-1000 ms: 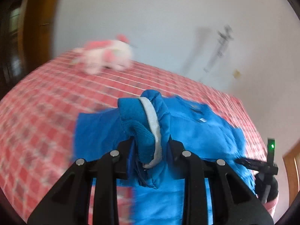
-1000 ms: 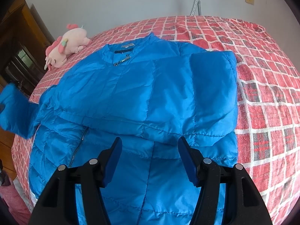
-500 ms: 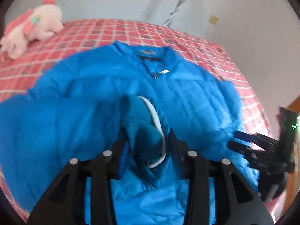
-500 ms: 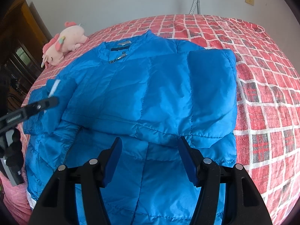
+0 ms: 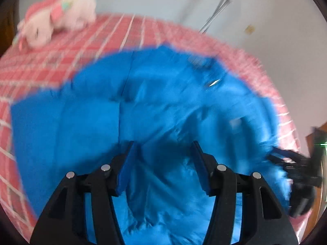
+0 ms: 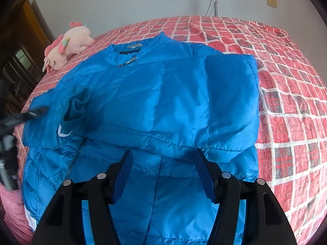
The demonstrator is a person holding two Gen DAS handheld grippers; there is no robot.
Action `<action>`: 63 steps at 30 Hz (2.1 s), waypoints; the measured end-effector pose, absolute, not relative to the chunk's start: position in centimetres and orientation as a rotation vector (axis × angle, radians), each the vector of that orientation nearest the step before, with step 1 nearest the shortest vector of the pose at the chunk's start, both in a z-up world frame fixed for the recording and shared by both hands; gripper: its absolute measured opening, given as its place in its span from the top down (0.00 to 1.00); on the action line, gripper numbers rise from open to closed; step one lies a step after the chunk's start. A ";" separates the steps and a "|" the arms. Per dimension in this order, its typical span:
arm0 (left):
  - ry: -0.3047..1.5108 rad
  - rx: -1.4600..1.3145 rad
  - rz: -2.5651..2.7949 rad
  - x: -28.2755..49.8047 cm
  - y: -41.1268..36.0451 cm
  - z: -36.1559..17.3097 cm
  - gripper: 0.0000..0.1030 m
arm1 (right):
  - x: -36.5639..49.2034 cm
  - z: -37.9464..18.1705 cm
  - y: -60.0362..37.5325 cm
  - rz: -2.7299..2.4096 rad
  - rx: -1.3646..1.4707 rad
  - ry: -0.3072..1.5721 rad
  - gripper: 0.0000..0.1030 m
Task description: Fold large clothes
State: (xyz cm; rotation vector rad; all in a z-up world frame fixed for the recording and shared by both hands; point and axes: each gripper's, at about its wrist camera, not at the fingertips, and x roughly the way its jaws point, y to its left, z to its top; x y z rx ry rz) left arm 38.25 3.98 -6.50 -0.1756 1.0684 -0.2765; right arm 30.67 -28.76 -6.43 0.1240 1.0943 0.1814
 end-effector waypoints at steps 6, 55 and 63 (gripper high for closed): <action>1.031 -0.151 -0.277 37.6 4.1 -5.6 0.47 | 31.3 -4.0 -27.5 0.255 0.169 1.067 0.38; 0.871 -0.102 -0.264 35.1 2.8 -1.1 0.41 | 31.3 0.1 -31.4 0.130 0.178 0.927 0.73; 1.003 -0.021 -0.277 36.9 0.7 -6.1 0.41 | 33.3 -4.8 -28.3 0.117 0.081 1.072 0.73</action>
